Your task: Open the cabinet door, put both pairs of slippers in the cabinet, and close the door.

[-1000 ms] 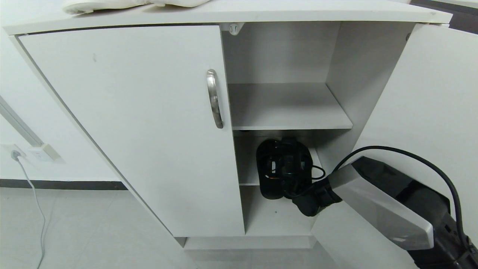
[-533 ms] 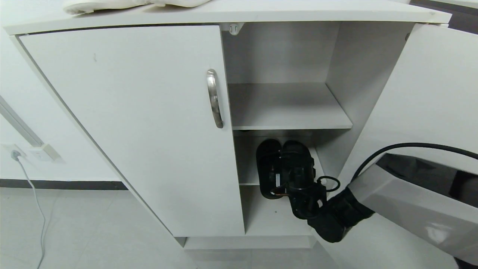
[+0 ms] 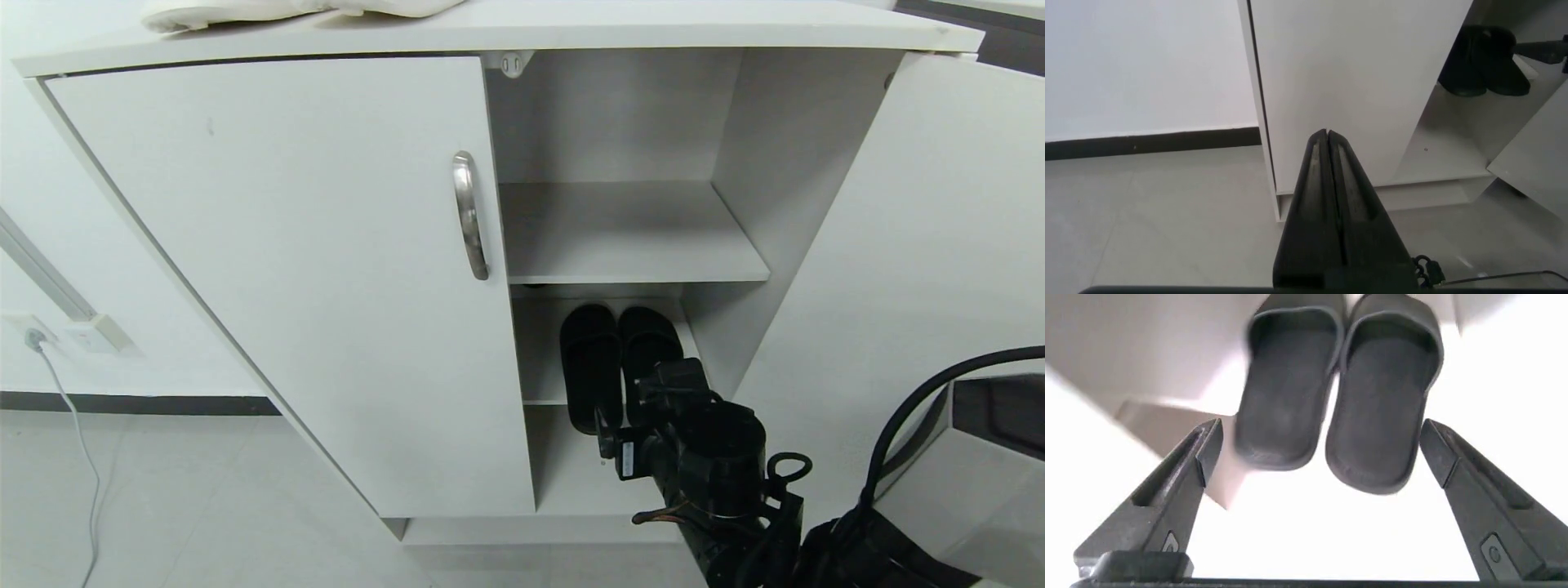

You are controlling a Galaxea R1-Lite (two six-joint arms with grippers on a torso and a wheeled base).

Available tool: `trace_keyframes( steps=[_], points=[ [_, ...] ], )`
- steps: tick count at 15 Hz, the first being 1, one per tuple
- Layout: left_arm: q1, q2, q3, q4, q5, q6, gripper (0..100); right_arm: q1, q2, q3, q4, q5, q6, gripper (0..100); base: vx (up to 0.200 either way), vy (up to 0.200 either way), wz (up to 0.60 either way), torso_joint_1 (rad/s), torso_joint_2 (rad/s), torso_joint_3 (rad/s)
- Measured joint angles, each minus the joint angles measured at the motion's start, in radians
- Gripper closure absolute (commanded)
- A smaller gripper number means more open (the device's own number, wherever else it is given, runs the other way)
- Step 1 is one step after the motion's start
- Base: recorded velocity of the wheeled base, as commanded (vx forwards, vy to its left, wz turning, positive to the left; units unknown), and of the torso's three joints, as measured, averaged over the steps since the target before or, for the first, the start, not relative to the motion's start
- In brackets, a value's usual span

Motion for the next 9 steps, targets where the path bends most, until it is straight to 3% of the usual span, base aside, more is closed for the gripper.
trace_keyframes(
  steps=[2, 8, 9],
  points=[
    [0.000, 0.000, 0.000, 0.000, -0.001, -0.001, 100, 0.004, -0.010, 0.011, -0.006, 0.000, 0.000, 0, 0.000, 0.000, 0.00, 0.000, 0.00, 0.000],
    [0.000, 0.000, 0.000, 0.000, -0.001, -0.001, 100, 0.006, -0.016, 0.020, -0.013, 0.000, 0.001, 0, -0.200, 0.000, 0.00, 0.002, 0.00, 0.000],
    [0.001, 0.000, 0.000, 0.001, 0.000, -0.001, 100, 0.006, -0.014, 0.020, -0.012, 0.000, 0.001, 0, 0.000, 0.000, 0.00, 0.000, 0.00, 0.000]
  ],
)
